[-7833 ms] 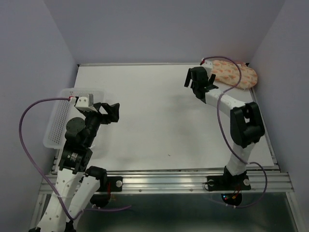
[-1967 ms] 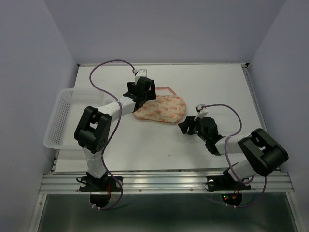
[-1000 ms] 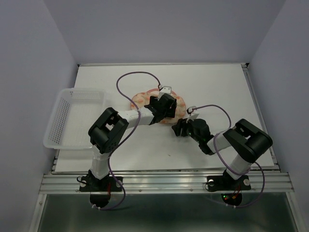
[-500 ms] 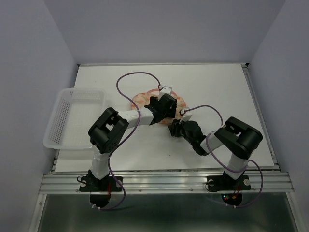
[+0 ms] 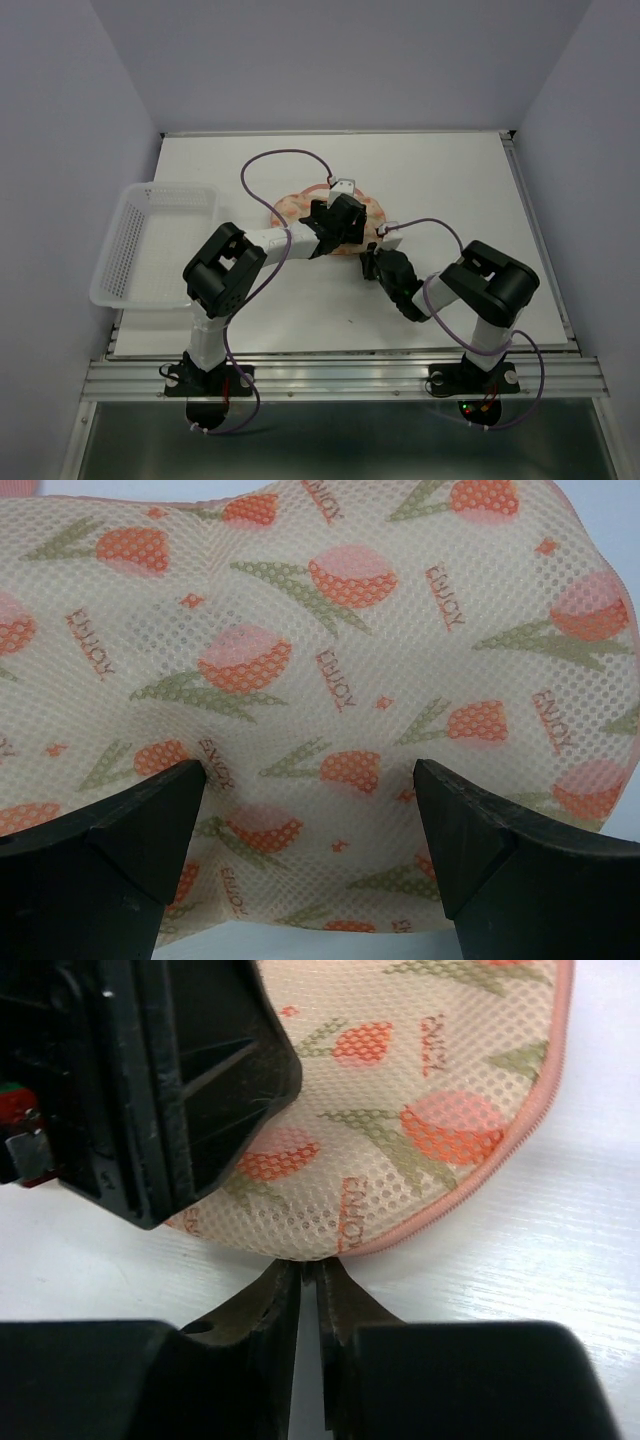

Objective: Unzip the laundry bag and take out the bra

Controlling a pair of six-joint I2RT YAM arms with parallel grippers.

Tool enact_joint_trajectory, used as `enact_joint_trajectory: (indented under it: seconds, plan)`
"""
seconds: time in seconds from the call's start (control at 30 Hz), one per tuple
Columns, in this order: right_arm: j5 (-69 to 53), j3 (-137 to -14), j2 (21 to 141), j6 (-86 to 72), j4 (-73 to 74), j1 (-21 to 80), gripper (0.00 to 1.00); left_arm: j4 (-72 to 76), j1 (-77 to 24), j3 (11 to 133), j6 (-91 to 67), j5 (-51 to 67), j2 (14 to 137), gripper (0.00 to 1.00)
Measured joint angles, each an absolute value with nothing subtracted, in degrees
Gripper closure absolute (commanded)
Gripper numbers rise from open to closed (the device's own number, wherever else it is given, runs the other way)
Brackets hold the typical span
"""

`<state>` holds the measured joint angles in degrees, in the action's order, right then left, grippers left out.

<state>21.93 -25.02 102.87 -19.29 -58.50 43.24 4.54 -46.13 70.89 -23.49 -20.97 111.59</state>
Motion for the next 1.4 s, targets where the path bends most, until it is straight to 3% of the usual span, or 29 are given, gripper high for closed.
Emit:
enact_joint_trajectory:
  seconds: [0.07, 0.57, 1.03, 1.4]
  plan:
    - [23.5, -25.0, 102.8, -19.3, -58.0, 43.3, 0.99, 4.5, -46.1, 70.9, -23.5, -21.0, 111.6, 0.01]
    - [29.8, -23.7, 91.0, -18.5, -43.3, 43.6, 0.99, 7.4, -46.6, 64.5, -22.9, -21.0, 108.1, 0.01]
    - [23.2, -23.5, 81.5, -18.6, -30.0, 43.6, 0.99, 8.6, -46.8, 57.8, -19.5, -21.6, 101.9, 0.01]
    - [16.6, -24.1, 79.3, -24.2, -24.6, 43.6, 0.99, 2.6, -46.9, 51.4, -40.1, -21.0, 83.1, 0.01]
